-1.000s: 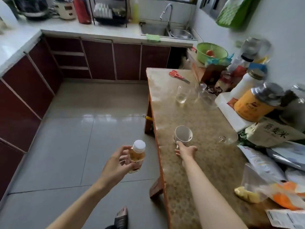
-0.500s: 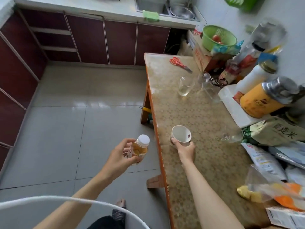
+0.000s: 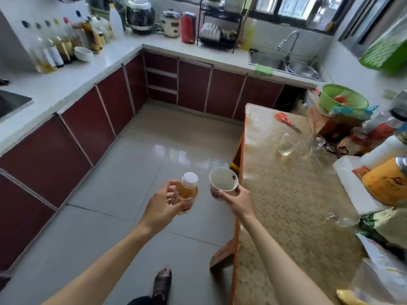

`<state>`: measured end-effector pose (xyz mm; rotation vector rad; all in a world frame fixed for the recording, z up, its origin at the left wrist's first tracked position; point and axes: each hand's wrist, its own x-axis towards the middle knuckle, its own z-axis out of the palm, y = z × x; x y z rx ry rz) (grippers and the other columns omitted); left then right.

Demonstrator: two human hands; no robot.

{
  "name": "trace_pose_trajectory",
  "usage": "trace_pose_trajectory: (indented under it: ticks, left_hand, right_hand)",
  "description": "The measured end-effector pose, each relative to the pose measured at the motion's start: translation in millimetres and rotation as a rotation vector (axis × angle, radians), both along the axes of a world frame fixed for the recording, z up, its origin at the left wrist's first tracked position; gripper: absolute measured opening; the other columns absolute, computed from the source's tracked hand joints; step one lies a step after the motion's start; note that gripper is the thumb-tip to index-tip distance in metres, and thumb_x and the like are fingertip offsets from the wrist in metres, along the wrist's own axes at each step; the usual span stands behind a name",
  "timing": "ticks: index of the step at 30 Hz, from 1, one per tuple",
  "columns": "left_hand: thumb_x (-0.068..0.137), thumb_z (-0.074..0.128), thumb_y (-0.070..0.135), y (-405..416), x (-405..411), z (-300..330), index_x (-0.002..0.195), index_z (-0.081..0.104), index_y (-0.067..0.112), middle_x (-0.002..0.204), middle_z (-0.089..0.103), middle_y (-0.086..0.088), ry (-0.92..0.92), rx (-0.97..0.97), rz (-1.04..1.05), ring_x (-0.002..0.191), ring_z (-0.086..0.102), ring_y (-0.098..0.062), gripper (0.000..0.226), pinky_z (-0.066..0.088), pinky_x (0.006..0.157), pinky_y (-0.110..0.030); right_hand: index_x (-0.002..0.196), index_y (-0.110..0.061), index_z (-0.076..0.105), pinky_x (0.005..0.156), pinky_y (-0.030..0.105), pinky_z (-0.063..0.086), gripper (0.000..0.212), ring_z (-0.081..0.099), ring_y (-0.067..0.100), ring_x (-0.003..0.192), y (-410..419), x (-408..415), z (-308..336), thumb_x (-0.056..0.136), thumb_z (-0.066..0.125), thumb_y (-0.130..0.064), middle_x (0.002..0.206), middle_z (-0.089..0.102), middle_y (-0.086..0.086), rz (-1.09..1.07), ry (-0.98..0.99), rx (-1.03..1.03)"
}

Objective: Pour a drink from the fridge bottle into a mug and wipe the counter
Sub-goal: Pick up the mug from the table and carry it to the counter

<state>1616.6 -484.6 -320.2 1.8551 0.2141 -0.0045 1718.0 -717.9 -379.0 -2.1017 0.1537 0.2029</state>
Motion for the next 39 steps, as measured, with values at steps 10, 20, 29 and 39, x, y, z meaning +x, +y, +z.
trace_pose_trajectory:
  ticks: [10,20,29,39]
  left_hand:
    - [0.067,0.083,0.049,92,-181,16,0.112,0.055,0.035,0.106,0.069,0.012,-0.044,0.092,0.55,0.096,0.064,0.0,0.055,0.049,0.08,-0.017]
    - [0.071,0.084,0.038,169,-405,22,0.108,0.056,0.033,0.102,0.071,0.008,-0.076,0.207,0.987,0.095,0.065,-0.004,0.046,0.049,0.078,-0.015]
    - [0.073,0.082,0.038,195,-668,29,0.11,0.054,0.034,0.104,0.067,0.016,-0.08,0.23,1.401,0.096,0.062,0.004,0.046,0.047,0.079,-0.013]
    - [0.067,0.077,0.048,209,-901,19,0.116,0.051,0.032,0.109,0.07,0.007,0.039,0.209,1.834,0.101,0.067,-0.012,0.058,0.055,0.089,-0.038]
  right_hand:
    - [0.099,-0.038,0.071,0.061,0.017,0.046,0.04,0.063,-0.014,0.069,171,-89,42,0.065,0.089,-0.049,0.07,0.07,-0.028,0.667,-0.075,-0.008]
    - [0.108,-0.036,0.069,0.065,0.03,0.05,0.068,0.069,0.011,0.078,334,-272,69,0.055,0.077,-0.077,0.079,0.073,-0.012,1.13,-0.251,-0.119]
    - [0.103,-0.035,0.07,0.071,0.033,0.054,0.055,0.068,0.006,0.083,445,-538,83,0.061,0.079,-0.069,0.086,0.074,-0.017,1.477,-0.231,-0.047]
    - [0.109,-0.032,0.068,0.067,0.031,0.052,0.069,0.069,0.011,0.086,543,-769,92,0.055,0.073,-0.075,0.095,0.074,-0.012,1.834,-0.244,-0.034]
